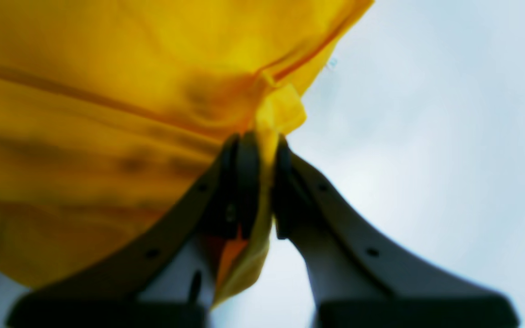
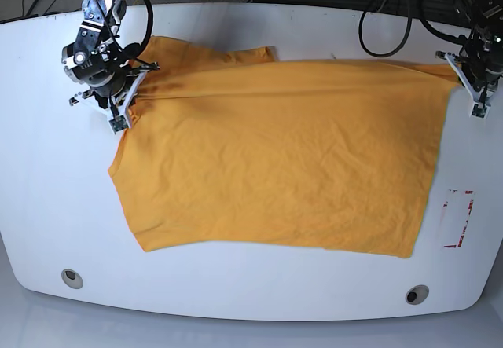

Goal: Layout the t-shirt on the table in an organized manner, then fold the t-shirt properly
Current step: 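Lower the stretched shirt flat onto the table with both grippers, then open both grippers and release the shirt edges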

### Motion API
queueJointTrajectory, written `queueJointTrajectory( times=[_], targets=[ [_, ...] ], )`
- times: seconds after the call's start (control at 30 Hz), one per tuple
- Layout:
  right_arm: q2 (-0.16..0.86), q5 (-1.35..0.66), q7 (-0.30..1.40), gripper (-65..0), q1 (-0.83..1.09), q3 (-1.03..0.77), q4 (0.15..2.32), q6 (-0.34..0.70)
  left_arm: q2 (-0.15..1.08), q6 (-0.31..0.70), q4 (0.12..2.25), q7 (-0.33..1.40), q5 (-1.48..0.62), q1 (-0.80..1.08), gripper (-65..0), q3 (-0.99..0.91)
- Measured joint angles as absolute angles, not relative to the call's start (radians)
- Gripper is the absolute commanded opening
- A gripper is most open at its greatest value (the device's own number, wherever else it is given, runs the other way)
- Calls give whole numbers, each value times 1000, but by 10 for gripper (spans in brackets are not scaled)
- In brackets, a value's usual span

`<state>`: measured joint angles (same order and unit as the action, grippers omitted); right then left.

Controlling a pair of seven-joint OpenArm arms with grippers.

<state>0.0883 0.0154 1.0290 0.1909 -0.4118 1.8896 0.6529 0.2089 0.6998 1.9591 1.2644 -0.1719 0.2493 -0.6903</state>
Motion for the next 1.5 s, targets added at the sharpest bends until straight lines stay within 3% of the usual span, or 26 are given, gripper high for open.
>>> queueJointTrajectory(
  times=[0.13,0.23,0.47,0.6,1.27,1.5],
  targets=[
    [75,27,1029,-349,203,-412,1890,644,209,700,1959,1254,-157,264,-636,-691],
    [69,31,1034,-277,214,-412,1893,644,210,700,1959,1251,-154,273,-590,-691],
    [42,41,1034,-249,236,-416,1913,643,211,699,1959,1251,-148,274,-364,-691],
    [27,20,1030,-249,247,-429,1949,647,212,700,1959,1252,-149,274,-276,-691],
    [4,23,1032,-249,217,-491,1982,648,215,698,1959,1256,-144,208,-276,-734],
    [-54,27,1048,-249,247,-521,1981,658,215,698,1958,1255,-143,201,-276,-732]
  ],
)
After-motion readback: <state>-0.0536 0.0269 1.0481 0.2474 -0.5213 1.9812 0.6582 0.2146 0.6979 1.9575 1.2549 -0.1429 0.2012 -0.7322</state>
